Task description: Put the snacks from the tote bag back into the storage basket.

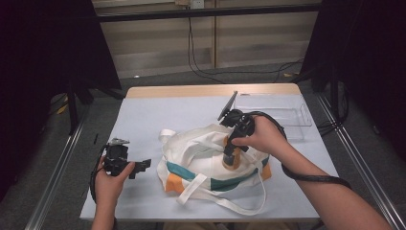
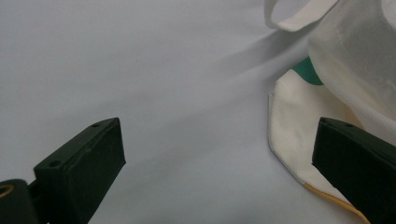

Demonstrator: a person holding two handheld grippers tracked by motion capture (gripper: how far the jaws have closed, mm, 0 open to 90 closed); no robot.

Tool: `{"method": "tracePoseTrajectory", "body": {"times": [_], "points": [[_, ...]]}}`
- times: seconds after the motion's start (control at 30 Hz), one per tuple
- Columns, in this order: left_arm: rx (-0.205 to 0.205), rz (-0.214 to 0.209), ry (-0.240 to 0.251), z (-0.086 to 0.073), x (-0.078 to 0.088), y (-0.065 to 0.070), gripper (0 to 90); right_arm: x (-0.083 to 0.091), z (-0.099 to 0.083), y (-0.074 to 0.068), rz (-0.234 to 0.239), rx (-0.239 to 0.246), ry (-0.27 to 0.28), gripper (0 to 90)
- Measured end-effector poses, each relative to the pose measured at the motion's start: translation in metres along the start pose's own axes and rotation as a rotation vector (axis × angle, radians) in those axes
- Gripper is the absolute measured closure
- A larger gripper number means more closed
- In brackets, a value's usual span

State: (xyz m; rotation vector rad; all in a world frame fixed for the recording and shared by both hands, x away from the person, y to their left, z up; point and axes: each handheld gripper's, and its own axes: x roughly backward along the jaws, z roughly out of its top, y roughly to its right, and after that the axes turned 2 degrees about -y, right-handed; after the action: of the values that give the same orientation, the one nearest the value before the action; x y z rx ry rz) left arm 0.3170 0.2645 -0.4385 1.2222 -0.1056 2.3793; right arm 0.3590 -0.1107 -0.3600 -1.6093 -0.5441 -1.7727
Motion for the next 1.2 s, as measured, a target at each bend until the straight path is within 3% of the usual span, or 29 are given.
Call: {"method": "tracePoseTrajectory", "body": {"times": [0.27, 0.5, 0.57, 0.8, 1.2], "points": [[0.003, 0.004, 0.003, 0.000, 0.001, -0.001, 2.2, 0.002, 0.002, -0.002, -0.008, -0.011, -0.025, 29.6], [0.002, 0.005, 0.013, 0.000, 0.003, -0.002, 2.2, 0.005, 0.004, -0.003, -0.004, 0.023, -0.066, 29.6], [0.021, 0.004, 0.023, -0.001, 0.002, -0.001, 2.2, 0.005, 0.004, -0.002, -0.003, 0.039, -0.061, 29.7], [0.019, 0.000, 0.025, -0.001, 0.002, -0.001, 2.3, 0.013, 0.005, -0.001, -0.001, 0.069, -0.071, 29.7], [-0.004, 0.009, 0.014, 0.000, 0.003, -0.002, 2.4, 0.029, 0.005, -0.001, 0.006, 0.083, -0.092, 29.7]]}}
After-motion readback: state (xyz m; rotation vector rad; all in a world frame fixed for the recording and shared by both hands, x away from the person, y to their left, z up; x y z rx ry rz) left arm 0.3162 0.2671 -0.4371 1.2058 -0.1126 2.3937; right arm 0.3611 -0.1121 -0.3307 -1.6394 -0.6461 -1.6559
